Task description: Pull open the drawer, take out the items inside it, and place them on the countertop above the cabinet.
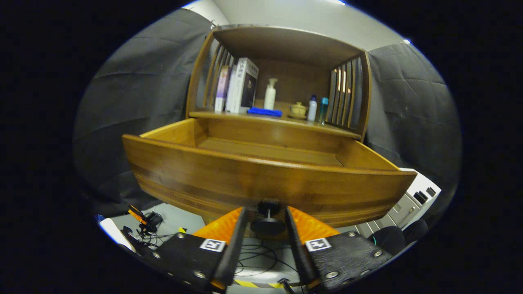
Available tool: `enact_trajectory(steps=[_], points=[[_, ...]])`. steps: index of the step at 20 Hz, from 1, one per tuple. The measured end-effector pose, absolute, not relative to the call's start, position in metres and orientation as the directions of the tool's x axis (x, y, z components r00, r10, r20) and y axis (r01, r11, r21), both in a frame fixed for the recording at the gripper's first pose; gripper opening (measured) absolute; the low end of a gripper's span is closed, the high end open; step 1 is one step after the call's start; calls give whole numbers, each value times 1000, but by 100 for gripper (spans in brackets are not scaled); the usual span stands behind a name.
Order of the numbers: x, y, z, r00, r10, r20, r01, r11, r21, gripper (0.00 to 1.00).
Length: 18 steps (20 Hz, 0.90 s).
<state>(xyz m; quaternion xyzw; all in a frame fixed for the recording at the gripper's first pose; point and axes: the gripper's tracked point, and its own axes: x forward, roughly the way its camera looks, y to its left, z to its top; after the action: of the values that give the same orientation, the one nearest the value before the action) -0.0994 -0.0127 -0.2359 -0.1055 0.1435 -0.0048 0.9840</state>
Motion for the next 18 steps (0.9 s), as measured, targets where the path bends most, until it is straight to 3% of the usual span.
enact_trajectory(steps=[3,6,10,18], points=[[-95,-10,-186,978,-12,-208,-30,980,-197,95],[-68,-9,-144,976,-26,-214,-24,974,-226,95],[-30,-10,-122,940,-77,-332,6,978,-211,95],[38,-23,-152,801,-170,-575,110,984,-137,95]])
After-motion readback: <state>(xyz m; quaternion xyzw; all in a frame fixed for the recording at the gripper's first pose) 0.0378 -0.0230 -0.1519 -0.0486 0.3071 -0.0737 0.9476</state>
